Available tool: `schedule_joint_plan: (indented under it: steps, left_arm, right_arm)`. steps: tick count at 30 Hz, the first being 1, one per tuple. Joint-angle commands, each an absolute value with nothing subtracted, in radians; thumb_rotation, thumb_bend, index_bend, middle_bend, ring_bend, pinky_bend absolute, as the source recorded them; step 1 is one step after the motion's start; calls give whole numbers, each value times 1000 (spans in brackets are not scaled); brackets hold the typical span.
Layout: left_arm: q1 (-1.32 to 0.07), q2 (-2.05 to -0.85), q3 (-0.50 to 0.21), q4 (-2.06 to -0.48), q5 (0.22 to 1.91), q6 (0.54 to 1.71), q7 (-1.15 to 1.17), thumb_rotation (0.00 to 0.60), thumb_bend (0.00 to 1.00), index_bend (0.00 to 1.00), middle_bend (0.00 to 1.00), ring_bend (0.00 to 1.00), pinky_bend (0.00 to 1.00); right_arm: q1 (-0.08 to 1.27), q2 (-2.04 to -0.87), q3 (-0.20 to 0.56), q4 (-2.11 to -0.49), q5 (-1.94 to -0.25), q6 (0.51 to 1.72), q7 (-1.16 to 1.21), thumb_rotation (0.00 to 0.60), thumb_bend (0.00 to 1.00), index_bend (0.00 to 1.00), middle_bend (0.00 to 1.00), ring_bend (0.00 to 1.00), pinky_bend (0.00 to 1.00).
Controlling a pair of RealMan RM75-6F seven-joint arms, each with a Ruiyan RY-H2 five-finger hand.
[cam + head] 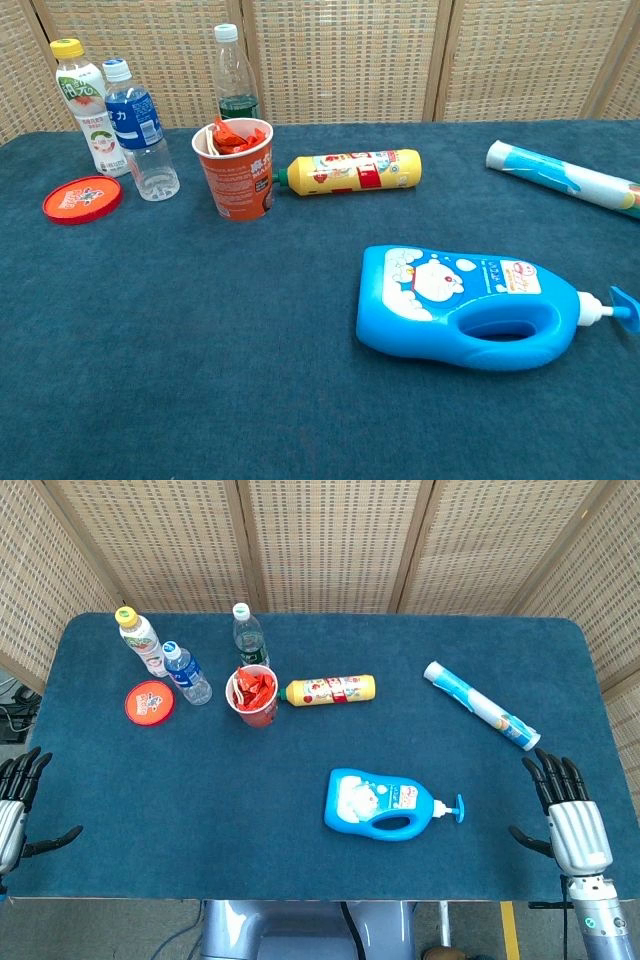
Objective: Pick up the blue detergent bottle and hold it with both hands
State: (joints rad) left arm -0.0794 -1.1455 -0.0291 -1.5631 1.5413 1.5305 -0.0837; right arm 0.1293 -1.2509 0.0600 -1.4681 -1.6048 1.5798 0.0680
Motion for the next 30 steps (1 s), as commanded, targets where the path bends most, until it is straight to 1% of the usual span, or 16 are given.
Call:
schedule_joint_plan:
  steps: [1, 6, 9, 11, 12, 16, 19, 20, 22, 23, 24, 27, 30]
  left_arm:
    - [-81, -1147, -29, -1562, 1543, 1528, -82, 600, 0, 0, 0, 0, 0]
    - [-83, -1150, -31, -1561, 1541, 1525, -74, 600, 0, 0, 0, 0, 0]
    - [-81, -1160, -36, -1557, 1541, 1538, -56, 600, 0, 0, 0, 0, 0]
    - [-83, -1167, -38, -1556, 1546, 1543, -49, 600, 0, 0, 0, 0, 0]
    - [-85, -1170, -39, -1556, 1548, 1541, -43, 600, 0, 0, 0, 0, 0]
    - [-94, -1176, -44, -1559, 1538, 1525, -31, 600, 0, 0, 0, 0, 0]
    - [-97, -1176, -48, -1563, 1528, 1517, -26, 600, 0, 0, 0, 0, 0]
    - [-98, -1176, -49, -1564, 1526, 1516, -24, 600, 0, 0, 0, 0, 0]
    - [-98, -1177, -51, -1564, 1522, 1514, -22, 600, 0, 0, 0, 0, 0]
    - [-99, -1177, -51, -1564, 1520, 1512, -22, 600, 0, 0, 0, 0, 0]
    - [-100, -1178, -53, -1563, 1515, 1508, -24, 600, 0, 0, 0, 0, 0]
    - [-105, -1176, -55, -1559, 1507, 1496, -31, 600, 0, 0, 0, 0, 0]
    - [-108, -1174, -58, -1557, 1503, 1490, -40, 600, 0, 0, 0, 0, 0]
  right_arm:
    - [130, -1247, 58, -1471, -1604, 1572, 69, 600, 0, 0, 0, 0, 0]
    - [135, -1246, 52, -1471, -1608, 1557, 76, 600, 0, 0, 0, 0, 0]
    - [150, -1245, 38, -1488, -1618, 1518, 95, 600, 0, 0, 0, 0, 0]
    - [175, -1244, 26, -1512, -1618, 1460, 102, 600, 0, 0, 0, 0, 0]
    - [201, -1241, 17, -1525, -1623, 1404, 88, 600, 0, 0, 0, 0, 0]
    - [259, -1268, 31, -1545, -1611, 1307, -33, 600, 0, 0, 0, 0, 0]
    - [296, -1303, 36, -1565, -1582, 1230, -54, 600, 0, 22, 1, 0, 0]
    - [310, -1315, 39, -1566, -1565, 1198, -65, 600, 0, 51, 23, 6, 0]
    - [331, -1350, 56, -1559, -1527, 1161, -99, 600, 6, 105, 112, 72, 24]
    - [336, -1366, 64, -1552, -1514, 1155, -114, 600, 21, 128, 175, 128, 56]
    - [342, -1389, 72, -1544, -1494, 1147, -133, 600, 40, 146, 217, 180, 98]
    - [353, -1434, 90, -1538, -1437, 1123, -160, 600, 77, 194, 273, 251, 176]
    - [366, -1459, 99, -1533, -1399, 1102, -186, 600, 113, 234, 308, 285, 243]
